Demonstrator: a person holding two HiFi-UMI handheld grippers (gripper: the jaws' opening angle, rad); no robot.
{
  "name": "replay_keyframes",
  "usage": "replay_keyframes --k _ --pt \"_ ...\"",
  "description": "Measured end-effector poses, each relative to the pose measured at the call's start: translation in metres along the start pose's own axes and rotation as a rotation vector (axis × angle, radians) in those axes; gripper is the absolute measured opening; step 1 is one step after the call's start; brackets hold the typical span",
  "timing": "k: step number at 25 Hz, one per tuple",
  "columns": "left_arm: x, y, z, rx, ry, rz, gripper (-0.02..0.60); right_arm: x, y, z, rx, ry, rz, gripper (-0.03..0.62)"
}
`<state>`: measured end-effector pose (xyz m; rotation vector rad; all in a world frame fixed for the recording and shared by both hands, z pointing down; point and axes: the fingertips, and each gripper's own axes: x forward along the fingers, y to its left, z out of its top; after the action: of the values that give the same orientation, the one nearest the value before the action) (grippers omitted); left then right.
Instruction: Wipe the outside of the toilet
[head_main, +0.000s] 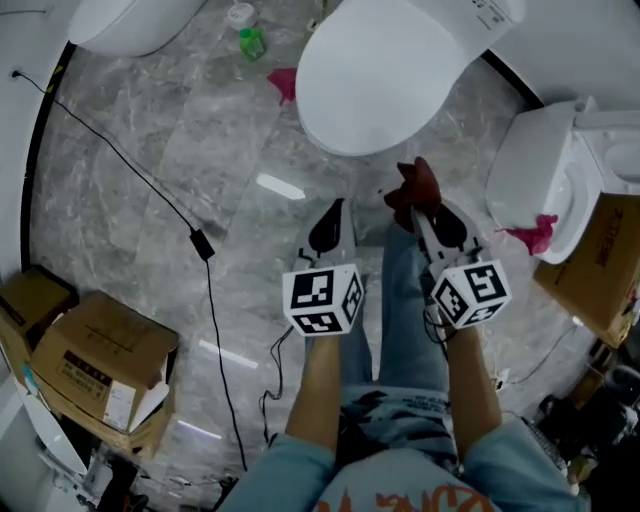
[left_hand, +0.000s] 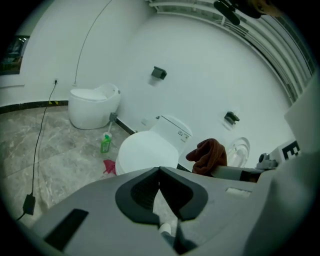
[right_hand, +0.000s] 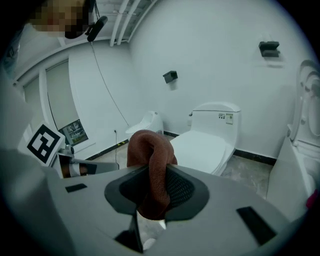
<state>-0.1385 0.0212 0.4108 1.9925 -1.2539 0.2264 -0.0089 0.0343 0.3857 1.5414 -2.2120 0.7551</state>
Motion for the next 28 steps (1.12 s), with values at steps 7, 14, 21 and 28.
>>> replay_keyframes --k 7,14,21,28 --pt "0.032 0.018 -0.047 0.016 0.053 0.024 -0.003 0.048 -0.01 -0.058 0.005 0.039 0.042 0.087" --pt "0.054 0.043 -0.077 0.032 0.099 0.069 -0.003 0.104 -0.002 -0.101 -0.061 0.077 0.144 0.087" --pt "0.067 0.061 -0.102 -0.005 0.13 0.129 -0.003 0.138 -0.005 -0.13 -0.116 0.148 0.214 0.087" --pt "0.084 0.054 -0.114 -0.047 0.139 0.186 -0.003 0.165 -0.026 -0.146 -0.12 0.148 0.249 0.087"
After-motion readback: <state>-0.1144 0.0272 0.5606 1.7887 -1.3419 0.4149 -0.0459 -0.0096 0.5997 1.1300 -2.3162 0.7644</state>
